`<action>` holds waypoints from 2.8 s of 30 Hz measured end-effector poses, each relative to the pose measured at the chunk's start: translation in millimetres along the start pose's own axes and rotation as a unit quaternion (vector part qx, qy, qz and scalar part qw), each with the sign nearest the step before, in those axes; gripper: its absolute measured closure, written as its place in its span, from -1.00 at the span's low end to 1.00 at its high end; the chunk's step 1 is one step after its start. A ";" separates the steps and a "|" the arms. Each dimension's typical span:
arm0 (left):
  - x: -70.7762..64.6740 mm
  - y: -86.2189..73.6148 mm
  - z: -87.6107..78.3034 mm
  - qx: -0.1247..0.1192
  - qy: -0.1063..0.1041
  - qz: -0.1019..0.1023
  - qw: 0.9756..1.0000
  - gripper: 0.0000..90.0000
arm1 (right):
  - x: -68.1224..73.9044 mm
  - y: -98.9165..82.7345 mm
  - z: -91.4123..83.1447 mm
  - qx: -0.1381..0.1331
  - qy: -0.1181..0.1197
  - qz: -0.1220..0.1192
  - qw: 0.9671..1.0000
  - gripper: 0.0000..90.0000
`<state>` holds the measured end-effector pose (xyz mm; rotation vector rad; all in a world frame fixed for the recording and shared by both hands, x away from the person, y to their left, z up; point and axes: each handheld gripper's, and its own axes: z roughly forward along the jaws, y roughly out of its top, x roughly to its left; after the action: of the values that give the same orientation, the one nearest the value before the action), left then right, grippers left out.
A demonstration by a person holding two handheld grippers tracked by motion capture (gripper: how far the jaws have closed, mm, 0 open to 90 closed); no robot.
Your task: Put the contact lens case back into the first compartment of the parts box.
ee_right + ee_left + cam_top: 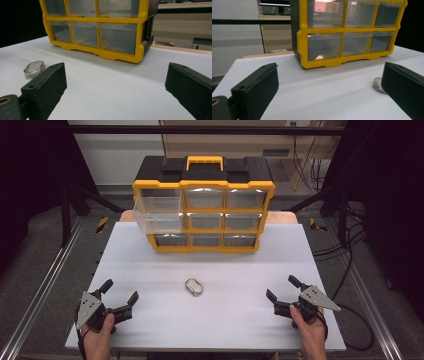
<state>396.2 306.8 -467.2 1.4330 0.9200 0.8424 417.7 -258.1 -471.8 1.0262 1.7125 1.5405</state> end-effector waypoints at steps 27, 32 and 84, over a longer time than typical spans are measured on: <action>-0.9 -0.6 4.7 -0.004 -0.009 -0.012 1.000 -0.98 | 24.4 1.3 15.6 0.083 0.007 0.004 0.996 -0.85; -2.2 -2.3 7.5 0.001 -0.015 -0.015 1.000 -0.98 | 34.5 4.0 32.7 0.120 0.026 0.001 0.992 -0.77; -10.9 -2.9 19.1 0.017 -0.037 0.006 0.999 -0.98 | 155.1 34.6 178.3 0.328 0.120 -0.045 0.936 -0.41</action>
<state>408.5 288.8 -471.1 1.4911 0.8732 0.7805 493.9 -32.6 -453.3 1.0720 2.5039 1.0743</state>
